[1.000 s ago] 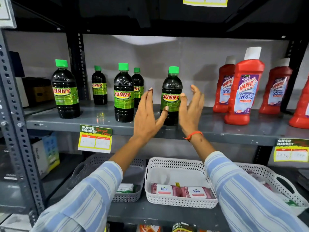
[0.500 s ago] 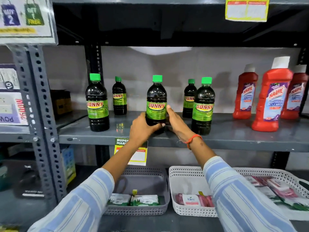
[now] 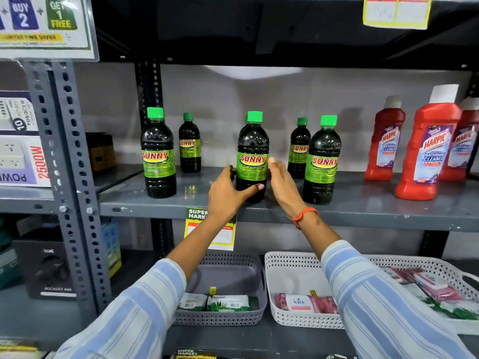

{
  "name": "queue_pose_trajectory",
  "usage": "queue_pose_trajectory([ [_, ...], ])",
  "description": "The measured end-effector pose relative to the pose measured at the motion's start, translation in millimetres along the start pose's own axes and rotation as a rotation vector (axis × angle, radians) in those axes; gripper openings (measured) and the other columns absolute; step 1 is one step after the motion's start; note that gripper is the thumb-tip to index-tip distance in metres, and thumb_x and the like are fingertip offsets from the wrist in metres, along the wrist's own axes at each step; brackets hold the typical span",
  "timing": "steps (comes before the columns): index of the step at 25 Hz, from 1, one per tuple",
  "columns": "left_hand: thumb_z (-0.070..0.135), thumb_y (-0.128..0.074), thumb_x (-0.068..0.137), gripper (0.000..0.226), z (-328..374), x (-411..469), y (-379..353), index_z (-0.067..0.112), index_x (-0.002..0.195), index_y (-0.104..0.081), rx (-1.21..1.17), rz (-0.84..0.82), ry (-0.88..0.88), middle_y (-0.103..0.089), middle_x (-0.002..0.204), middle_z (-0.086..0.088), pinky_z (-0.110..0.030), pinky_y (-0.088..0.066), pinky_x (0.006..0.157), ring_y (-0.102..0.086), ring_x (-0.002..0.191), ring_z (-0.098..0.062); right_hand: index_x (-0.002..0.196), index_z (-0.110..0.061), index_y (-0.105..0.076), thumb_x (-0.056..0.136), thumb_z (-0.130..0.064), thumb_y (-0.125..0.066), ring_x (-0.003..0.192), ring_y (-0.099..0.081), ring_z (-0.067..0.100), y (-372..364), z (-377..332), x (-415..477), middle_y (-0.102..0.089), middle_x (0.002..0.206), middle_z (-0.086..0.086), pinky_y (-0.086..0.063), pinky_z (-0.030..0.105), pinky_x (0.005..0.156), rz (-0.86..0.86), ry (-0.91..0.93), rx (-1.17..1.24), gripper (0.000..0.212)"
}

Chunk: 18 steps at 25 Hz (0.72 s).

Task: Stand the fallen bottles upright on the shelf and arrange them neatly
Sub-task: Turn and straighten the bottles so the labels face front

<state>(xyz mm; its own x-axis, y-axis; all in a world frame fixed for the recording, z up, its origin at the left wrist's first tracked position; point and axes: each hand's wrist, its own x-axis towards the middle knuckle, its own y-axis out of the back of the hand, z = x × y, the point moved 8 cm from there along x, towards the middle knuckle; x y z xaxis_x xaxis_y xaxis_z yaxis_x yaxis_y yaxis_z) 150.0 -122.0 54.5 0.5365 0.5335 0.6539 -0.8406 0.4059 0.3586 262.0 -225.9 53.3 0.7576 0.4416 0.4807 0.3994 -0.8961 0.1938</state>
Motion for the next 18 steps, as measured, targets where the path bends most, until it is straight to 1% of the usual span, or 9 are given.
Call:
queue_pose_trajectory([
  [3, 0.045, -0.075, 0.076, 0.086, 4, -12, 24, 0.003, 0.14, -0.037, -0.011, 0.164, -0.077, -0.046, 0.143, -0.012, -0.035, -0.037, 0.105, -0.042, 0.131, -0.023, 0.122, -0.005, -0.053, 0.096, -0.029, -0.041, 0.114, -0.047, 0.019, 23, -47, -33, -0.056, 0.122, 0.013, -0.035, 0.028, 0.103, 0.421, 0.378, -0.119, 0.037],
  [4, 0.043, -0.072, 0.079, 0.087, 6, -16, 35, 0.003, 0.143, -0.031, 0.019, 0.235, -0.115, -0.04, 0.147, -0.012, -0.036, -0.033, 0.108, -0.036, 0.134, -0.023, 0.119, -0.004, -0.055, 0.094, -0.026, -0.042, 0.112, -0.046, 0.02, 20, -66, -46, -0.056, 0.119, 0.014, -0.034, 0.026, 0.101, 0.486, 0.514, -0.164, 0.036],
  [7, 0.047, -0.066, 0.081, 0.098, 0, -20, 75, -0.003, 0.148, -0.013, 0.186, 0.43, -0.131, -0.022, 0.154, -0.019, -0.035, -0.021, 0.112, -0.023, 0.14, -0.029, 0.113, -0.002, -0.058, 0.091, -0.021, -0.043, 0.108, -0.048, 0.022, -17, -95, -58, -0.055, 0.113, 0.016, -0.034, 0.023, 0.097, 0.376, 0.736, -0.267, 0.033],
  [10, 0.053, -0.069, 0.076, 0.115, -37, -12, 113, -0.006, 0.147, -0.001, 0.323, 0.497, 0.08, -0.008, 0.156, -0.023, -0.043, -0.018, 0.114, -0.012, 0.142, -0.035, 0.113, -0.002, -0.057, 0.095, -0.019, -0.045, 0.099, -0.055, 0.019, -70, -89, -44, -0.056, 0.114, 0.016, -0.044, 0.026, 0.091, 0.029, 0.527, -0.192, 0.027],
  [12, 0.051, -0.075, 0.072, 0.115, -70, -3, 130, -0.006, 0.147, -0.008, 0.307, 0.417, 0.225, -0.018, 0.153, -0.025, -0.044, -0.025, 0.11, -0.021, 0.139, -0.037, 0.123, 0.0, -0.051, 0.098, -0.02, -0.045, 0.107, -0.059, 0.028, -112, -70, -34, -0.057, 0.122, 0.018, -0.045, 0.028, 0.089, -0.221, 0.226, -0.098, 0.032],
  [14, 0.041, -0.079, 0.072, 0.087, -93, 4, 134, -0.002, 0.133, -0.034, 0.253, 0.277, 0.269, -0.049, 0.133, -0.024, -0.042, -0.04, 0.088, -0.046, 0.122, -0.038, 0.132, 0.001, -0.044, 0.1, -0.023, -0.042, 0.121, -0.054, 0.031, -149, -57, -27, -0.055, 0.131, 0.019, -0.041, 0.026, 0.091, -0.369, 0.038, -0.108, 0.04],
  [15, 0.037, -0.079, 0.074, 0.071, -96, 6, 134, 0.0, 0.122, -0.043, 0.252, 0.229, 0.256, -0.058, 0.121, -0.021, -0.038, -0.041, 0.078, -0.054, 0.112, -0.037, 0.136, 0.0, -0.041, 0.1, -0.024, -0.04, 0.128, -0.049, 0.031, -163, -54, -23, -0.052, 0.137, 0.019, -0.038, 0.028, 0.098, -0.403, 0.011, -0.142, 0.043],
  [17, 0.034, -0.076, 0.076, 0.056, -99, 11, 138, 0.002, 0.113, -0.051, 0.264, 0.181, 0.23, -0.064, 0.112, -0.019, -0.034, -0.037, 0.071, -0.058, 0.104, -0.036, 0.139, 0.0, -0.038, 0.101, -0.023, -0.037, 0.132, -0.044, 0.031, -183, -54, -14, -0.046, 0.143, 0.02, -0.034, 0.034, 0.108, -0.413, 0.001, -0.17, 0.045],
  [18, 0.035, -0.076, 0.077, 0.054, -101, 13, 140, 0.002, 0.113, -0.052, 0.267, 0.169, 0.222, -0.064, 0.112, -0.018, -0.033, -0.036, 0.07, -0.058, 0.104, -0.036, 0.138, 0.0, -0.04, 0.101, -0.021, -0.037, 0.126, -0.049, 0.031, -190, -52, -9, -0.05, 0.138, 0.02, -0.038, 0.036, 0.105, -0.402, -0.003, -0.16, 0.043],
])
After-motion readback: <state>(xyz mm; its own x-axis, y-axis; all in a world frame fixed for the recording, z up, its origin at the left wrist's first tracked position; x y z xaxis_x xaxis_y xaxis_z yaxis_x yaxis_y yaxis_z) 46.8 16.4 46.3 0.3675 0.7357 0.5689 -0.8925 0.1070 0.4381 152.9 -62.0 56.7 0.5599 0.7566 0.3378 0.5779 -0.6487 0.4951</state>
